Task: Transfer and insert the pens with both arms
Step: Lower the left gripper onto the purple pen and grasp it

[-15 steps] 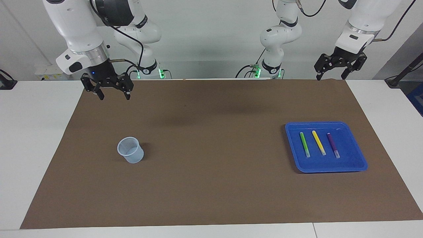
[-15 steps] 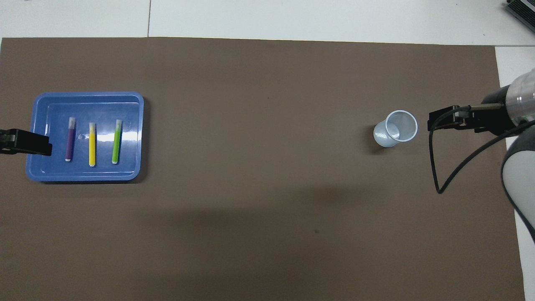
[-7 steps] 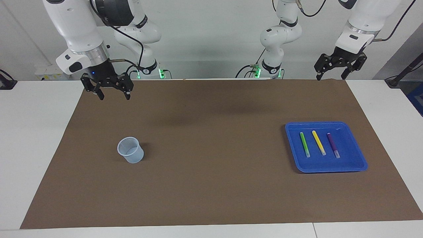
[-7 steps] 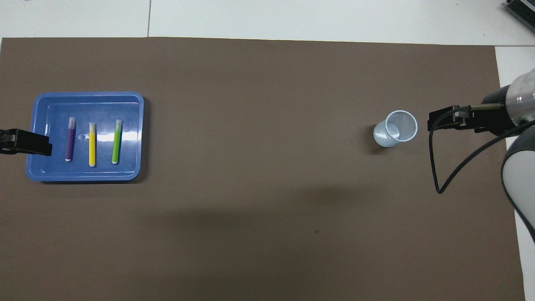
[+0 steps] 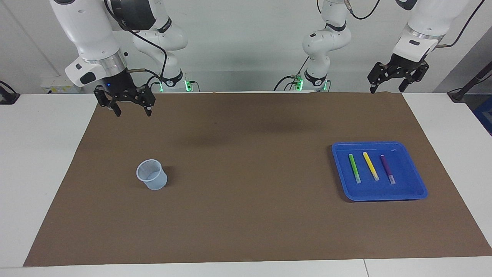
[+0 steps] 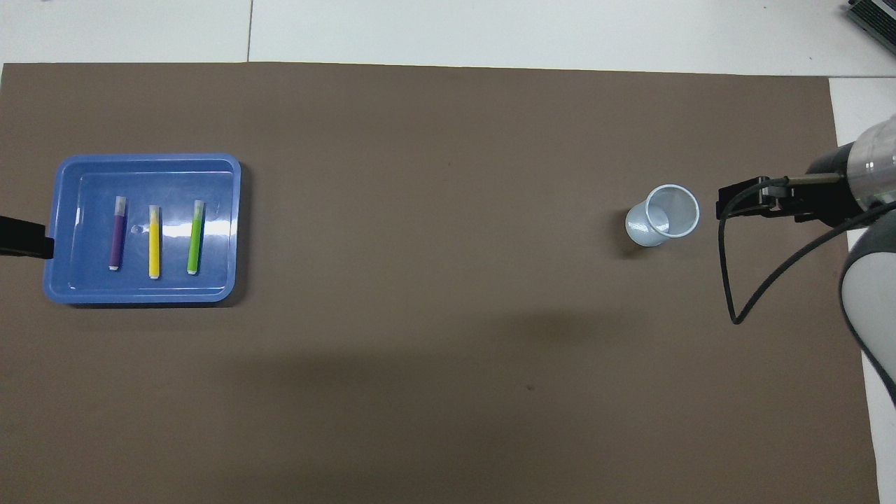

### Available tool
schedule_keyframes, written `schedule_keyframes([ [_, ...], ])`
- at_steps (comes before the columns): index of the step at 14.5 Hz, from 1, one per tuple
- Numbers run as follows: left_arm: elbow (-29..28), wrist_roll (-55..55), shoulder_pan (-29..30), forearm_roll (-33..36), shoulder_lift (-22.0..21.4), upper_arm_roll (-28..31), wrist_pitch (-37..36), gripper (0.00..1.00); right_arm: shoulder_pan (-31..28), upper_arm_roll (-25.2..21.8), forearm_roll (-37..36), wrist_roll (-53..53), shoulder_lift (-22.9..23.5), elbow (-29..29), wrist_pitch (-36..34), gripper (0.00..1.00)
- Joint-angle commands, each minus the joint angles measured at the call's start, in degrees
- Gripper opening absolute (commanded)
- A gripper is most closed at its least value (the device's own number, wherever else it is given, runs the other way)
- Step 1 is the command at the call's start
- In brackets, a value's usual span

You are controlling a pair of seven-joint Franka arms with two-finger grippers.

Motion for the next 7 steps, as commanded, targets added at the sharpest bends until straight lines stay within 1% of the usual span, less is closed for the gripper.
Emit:
schedule_keyframes([
  [1,-2.3,0.9,2.6,-0.1,-2.1,0.7,4.0,1.0,-0.4,-0.2,0.9,-0.7,-1.3,-1.4,0.0,1.0],
  [2,-5.6,1.2,3.7,-0.1,-3.2,0.8,7.7,1.0,-0.4,-0.2,0.9,-0.7,-1.3,-1.3,0.0,1.0],
  [3,-10.3,1.3,4.4,-0.2,-4.4,0.8,12.1,1.0,-0.4,-0.2,0.9,-0.7,-1.3,-1.3,0.0,1.0],
  [4,-14.9,1.4,4.5,-0.2,-4.8,0.9,16.9,1.0,-0.4,-0.2,0.9,-0.7,-1.3,-1.4,0.0,1.0],
  [5,-17.7,1.9,4.5,-0.2,-4.6,0.9,20.7,1.0,-0.4,-0.2,0.9,-0.7,-1.3,-1.4,0.0,1.0],
  [6,-18.8,3.2,4.6,-0.2,-3.1,0.9,23.4,1.0,-0.4,-0.2,0.9,-0.7,-1.3,-1.3,0.0,1.0],
  [7,-18.6,3.4,5.4,-0.2,0.1,0.9,24.6,1.0,-0.4,-0.2,0.9,-0.7,-1.3,-1.3,0.0,1.0],
])
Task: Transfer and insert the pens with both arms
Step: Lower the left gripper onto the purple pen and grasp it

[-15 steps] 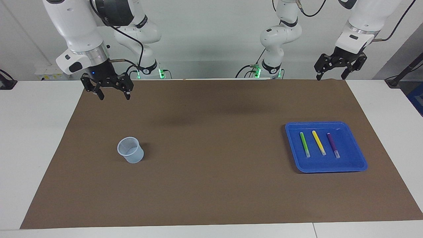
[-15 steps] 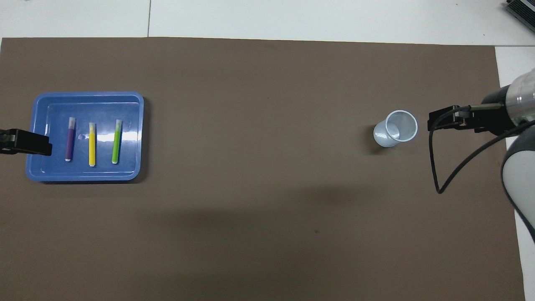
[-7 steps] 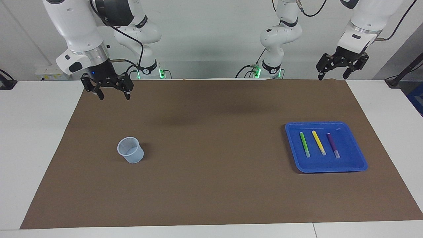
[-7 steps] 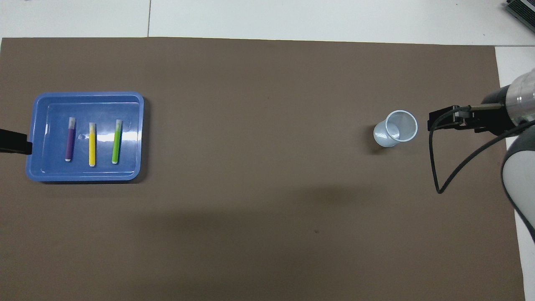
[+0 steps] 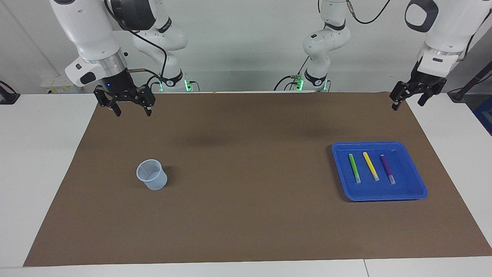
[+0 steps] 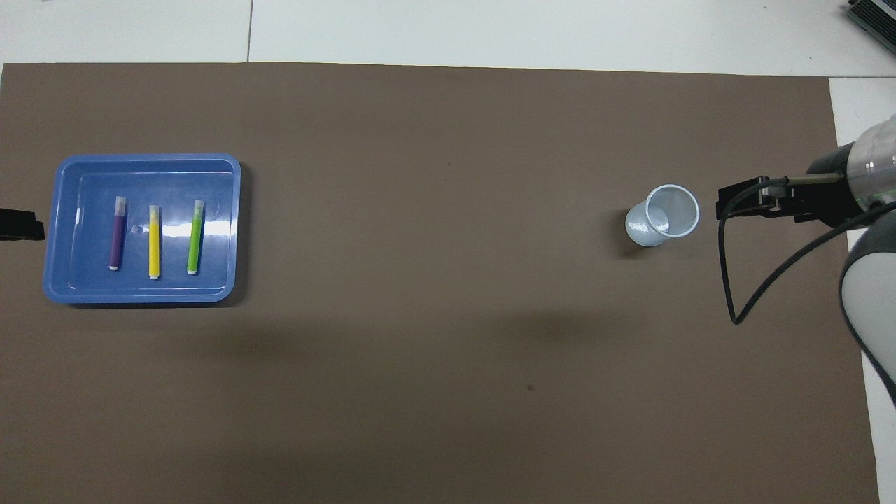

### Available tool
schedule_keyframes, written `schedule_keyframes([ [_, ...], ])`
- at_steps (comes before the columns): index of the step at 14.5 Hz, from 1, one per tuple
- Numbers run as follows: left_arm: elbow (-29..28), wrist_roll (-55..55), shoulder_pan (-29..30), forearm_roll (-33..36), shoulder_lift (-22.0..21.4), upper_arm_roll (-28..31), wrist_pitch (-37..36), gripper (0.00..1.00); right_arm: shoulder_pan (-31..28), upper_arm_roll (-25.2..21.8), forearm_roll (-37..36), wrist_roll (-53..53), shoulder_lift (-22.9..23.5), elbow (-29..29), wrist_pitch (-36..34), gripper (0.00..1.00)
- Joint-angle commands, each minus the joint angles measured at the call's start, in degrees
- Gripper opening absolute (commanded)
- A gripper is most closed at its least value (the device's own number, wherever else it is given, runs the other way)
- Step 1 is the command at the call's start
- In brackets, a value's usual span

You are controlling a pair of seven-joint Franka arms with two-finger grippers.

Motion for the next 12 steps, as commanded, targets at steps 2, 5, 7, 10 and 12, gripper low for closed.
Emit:
schedule_keyframes([
  [2,-0.9,3.5,2.5,-0.1,9.6,0.1,8.0,1.0,-0.4,-0.2,0.9,-0.7,-1.3,-1.4,0.0,1.0],
  [5,2.6,4.6,2.8,1.9,17.6,0.1,14.4,0.98,-0.4,-0.2,0.9,-0.7,-1.3,-1.3,0.0,1.0],
  [7,6.7,4.9,2.9,3.9,24.2,0.1,15.2,0.93,-0.4,-0.2,0.9,-0.7,-1.2,-1.3,0.0,1.0],
  [10,8.7,6.2,2.8,6.0,30.7,0.1,18.8,0.82,-0.4,-0.2,0.9,-0.7,-1.3,-1.4,0.0,1.0],
  [12,5.6,6.1,2.6,6.0,30.6,0.0,19.5,0.7,-0.4,-0.2,0.9,-0.7,-1.3,-1.3,0.0,1.0],
])
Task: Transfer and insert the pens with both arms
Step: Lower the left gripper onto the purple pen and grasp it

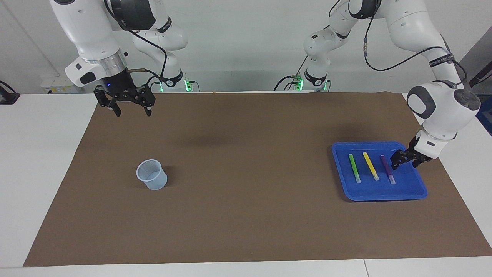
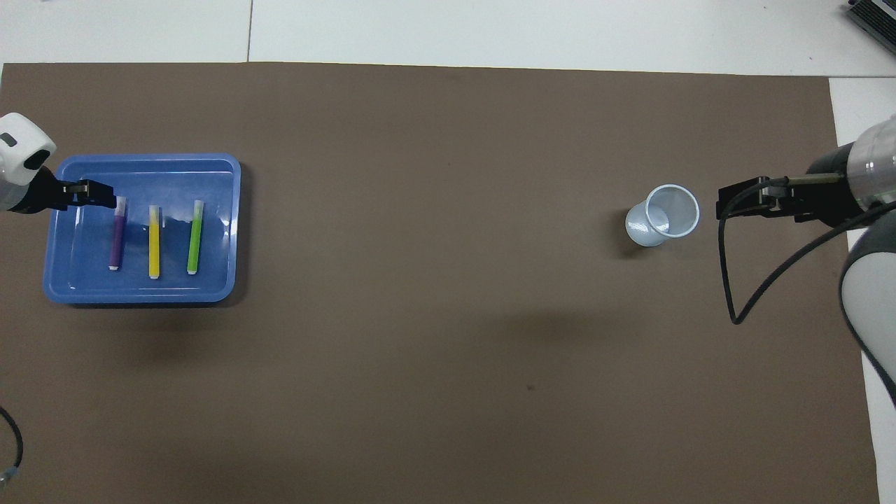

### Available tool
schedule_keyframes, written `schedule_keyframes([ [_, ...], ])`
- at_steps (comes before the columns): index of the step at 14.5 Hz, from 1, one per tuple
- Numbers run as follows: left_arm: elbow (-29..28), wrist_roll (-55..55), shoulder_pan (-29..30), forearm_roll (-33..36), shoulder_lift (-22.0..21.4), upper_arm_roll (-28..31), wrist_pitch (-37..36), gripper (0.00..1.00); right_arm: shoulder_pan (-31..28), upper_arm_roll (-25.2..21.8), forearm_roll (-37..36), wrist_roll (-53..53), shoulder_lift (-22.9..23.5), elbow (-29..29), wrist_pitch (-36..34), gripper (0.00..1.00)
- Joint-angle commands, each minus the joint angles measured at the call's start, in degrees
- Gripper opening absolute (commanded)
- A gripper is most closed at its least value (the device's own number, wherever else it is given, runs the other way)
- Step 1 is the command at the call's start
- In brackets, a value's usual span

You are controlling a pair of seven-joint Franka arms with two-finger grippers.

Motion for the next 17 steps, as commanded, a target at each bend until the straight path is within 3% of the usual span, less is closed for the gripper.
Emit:
schedule_keyframes([
  [1,-2.5,0.5,-0.3,1.0,0.1,0.0,1.8,0.69,-0.4,-0.2,0.9,-0.7,-1.2,-1.3,0.0,1.0],
  [4,-7.2,0.5,0.6,1.0,0.2,0.0,8.0,0.69,-0.4,-0.2,0.9,-0.7,-1.3,-1.4,0.0,1.0],
  [9,-9.9,1.2,1.5,1.1,-0.2,0.1,10.1,0.59,-0.4,-0.2,0.9,-0.7,-1.3,-1.4,0.0,1.0],
  [10,-10.3,1.3,1.5,1.1,-0.4,0.1,10.5,0.52,-0.4,-0.2,0.9,-0.7,-1.3,-1.4,-0.2,1.0],
  [11,-10.5,1.6,1.6,1.1,-0.4,0.1,10.2,0.2,-0.4,-0.2,0.9,-0.7,-1.3,-1.4,-0.2,1.0],
  [12,-10.5,1.8,2.1,1.1,-0.5,0.0,9.8,0.0,-0.4,-0.2,0.9,-0.7,-1.3,-1.4,-0.1,1.0],
  [17,-8.3,1.7,2.4,0.9,-0.6,0.0,5.4,0.0,-0.4,-0.5,0.9,-0.7,-1.3,-1.4,-0.1,1.0],
])
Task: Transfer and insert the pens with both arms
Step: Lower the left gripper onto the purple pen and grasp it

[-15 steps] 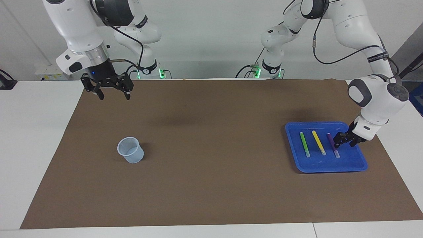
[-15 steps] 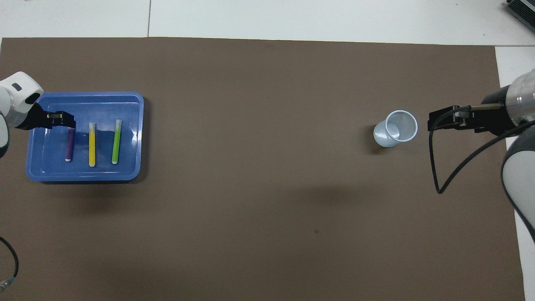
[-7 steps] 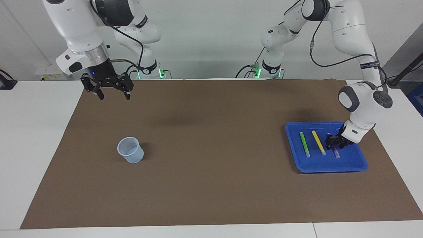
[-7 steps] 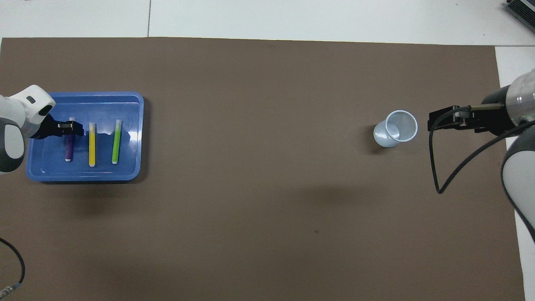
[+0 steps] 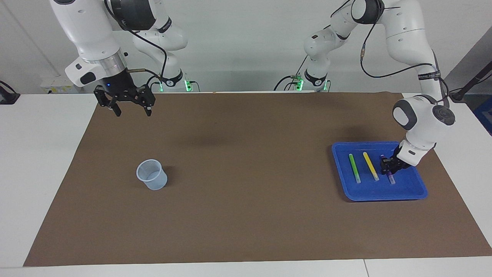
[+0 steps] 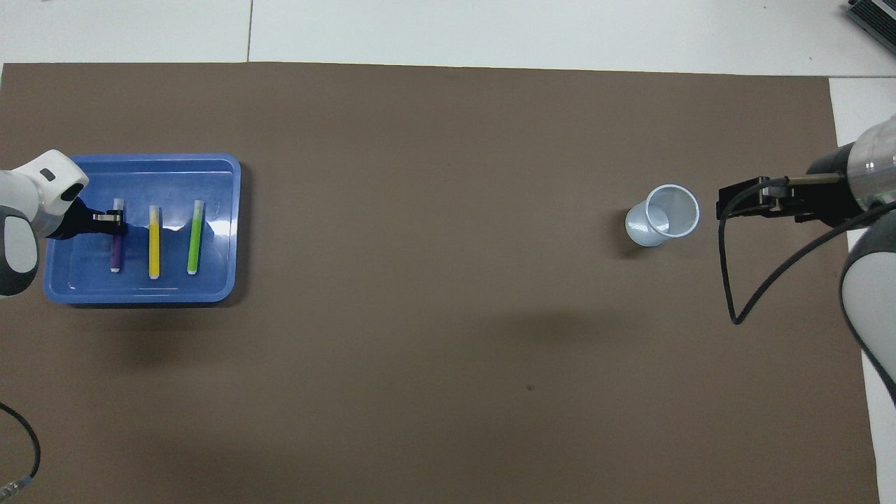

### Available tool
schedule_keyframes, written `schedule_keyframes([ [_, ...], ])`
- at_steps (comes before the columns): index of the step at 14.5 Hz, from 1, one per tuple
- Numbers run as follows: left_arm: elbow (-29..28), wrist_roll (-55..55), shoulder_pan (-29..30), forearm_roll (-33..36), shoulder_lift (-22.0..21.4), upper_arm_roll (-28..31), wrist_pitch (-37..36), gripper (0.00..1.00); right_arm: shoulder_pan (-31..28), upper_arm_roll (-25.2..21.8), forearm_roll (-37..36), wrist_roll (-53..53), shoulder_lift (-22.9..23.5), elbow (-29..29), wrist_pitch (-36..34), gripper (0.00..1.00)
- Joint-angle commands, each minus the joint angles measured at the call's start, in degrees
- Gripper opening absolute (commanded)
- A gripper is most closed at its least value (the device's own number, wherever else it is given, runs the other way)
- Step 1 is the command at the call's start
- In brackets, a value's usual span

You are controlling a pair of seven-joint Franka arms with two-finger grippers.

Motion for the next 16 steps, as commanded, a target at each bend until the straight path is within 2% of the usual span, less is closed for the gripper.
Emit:
schedule_keyframes([
  [1,0.5,0.9,0.9,0.7,-1.1,-0.1,-3.1,0.0,-0.4,-0.5,0.9,-0.7,-1.3,-1.4,0.0,1.0],
  [4,2.7,0.3,0.9,0.7,-1.4,-0.1,-5.7,0.0,-0.4,-0.5,0.9,-0.7,-1.3,-1.4,0.0,1.0],
  [9,2.7,-1.2,0.3,0.2,-4.9,-0.1,-9.0,0.0,-0.4,-0.5,0.9,-0.9,-1.3,-1.5,0.0,1.0],
  [12,2.8,-12.6,-0.6,-0.5,-5.2,-0.8,-13.3,0.0,-0.1,-0.5,0.9,-0.8,-2.0,-2.9,0.7,1.0],
  [16,3.6,-24.2,-3.0,-10.0,-6.2,-1.5,-17.4,0.0,0.5,-0.1,1.6,-0.5,-3.6,-8.2,7.9,1.0],
])
